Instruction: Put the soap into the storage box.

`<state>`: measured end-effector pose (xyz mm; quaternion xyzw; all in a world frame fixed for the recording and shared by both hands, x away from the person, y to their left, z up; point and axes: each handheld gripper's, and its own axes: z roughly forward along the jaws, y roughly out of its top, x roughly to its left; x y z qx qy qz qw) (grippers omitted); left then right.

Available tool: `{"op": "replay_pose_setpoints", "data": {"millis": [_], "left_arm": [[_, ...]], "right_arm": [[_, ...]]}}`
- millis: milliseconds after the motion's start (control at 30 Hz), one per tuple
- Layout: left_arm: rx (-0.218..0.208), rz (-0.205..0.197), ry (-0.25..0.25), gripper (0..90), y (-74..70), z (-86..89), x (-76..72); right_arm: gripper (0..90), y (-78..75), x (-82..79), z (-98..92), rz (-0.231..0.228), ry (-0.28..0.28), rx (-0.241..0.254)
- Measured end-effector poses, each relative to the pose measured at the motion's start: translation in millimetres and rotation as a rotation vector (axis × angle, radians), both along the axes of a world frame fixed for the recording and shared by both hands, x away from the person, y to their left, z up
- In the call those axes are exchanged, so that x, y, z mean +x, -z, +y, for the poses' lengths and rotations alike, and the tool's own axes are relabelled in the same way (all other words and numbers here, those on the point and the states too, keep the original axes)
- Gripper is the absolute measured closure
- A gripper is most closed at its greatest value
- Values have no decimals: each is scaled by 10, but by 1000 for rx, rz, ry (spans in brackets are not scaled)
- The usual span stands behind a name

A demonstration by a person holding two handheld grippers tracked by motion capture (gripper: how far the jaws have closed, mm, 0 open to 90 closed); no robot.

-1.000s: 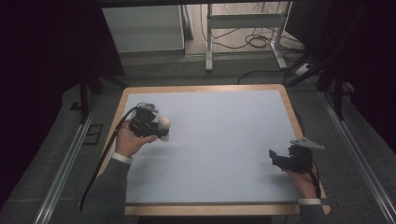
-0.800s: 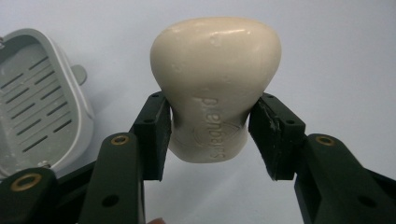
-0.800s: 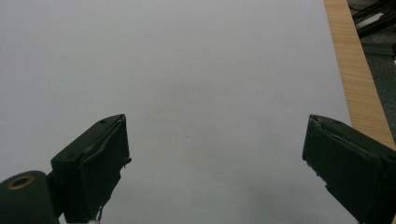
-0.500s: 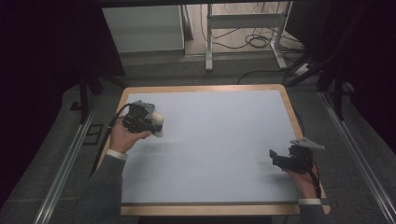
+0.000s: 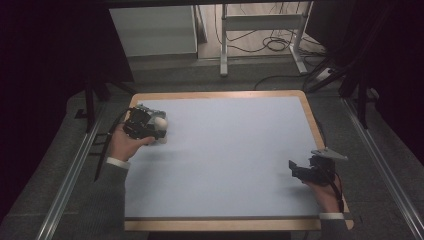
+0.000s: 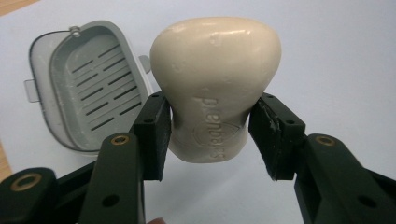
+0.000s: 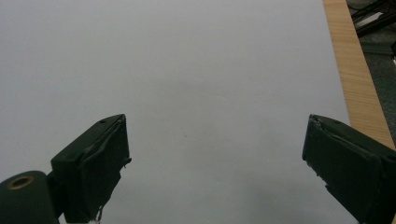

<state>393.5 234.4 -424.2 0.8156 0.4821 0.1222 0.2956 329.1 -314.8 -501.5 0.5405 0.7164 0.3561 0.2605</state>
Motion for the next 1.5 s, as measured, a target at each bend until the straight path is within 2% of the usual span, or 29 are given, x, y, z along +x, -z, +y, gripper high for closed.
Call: {"op": "replay_pose_setpoints", "data": {"millis": [400, 1033, 1500], "left_arm": [[7, 12, -38, 500, -9, 126, 96], [24, 54, -98, 500, 55, 291, 327], [46, 69, -117, 500, 30, 289, 459]], "right_arm": [[70, -6, -2, -2, -1, 1, 2], [70, -9, -2, -15, -5, 5, 0], [70, -5, 0, -19, -1, 5, 2]]}}
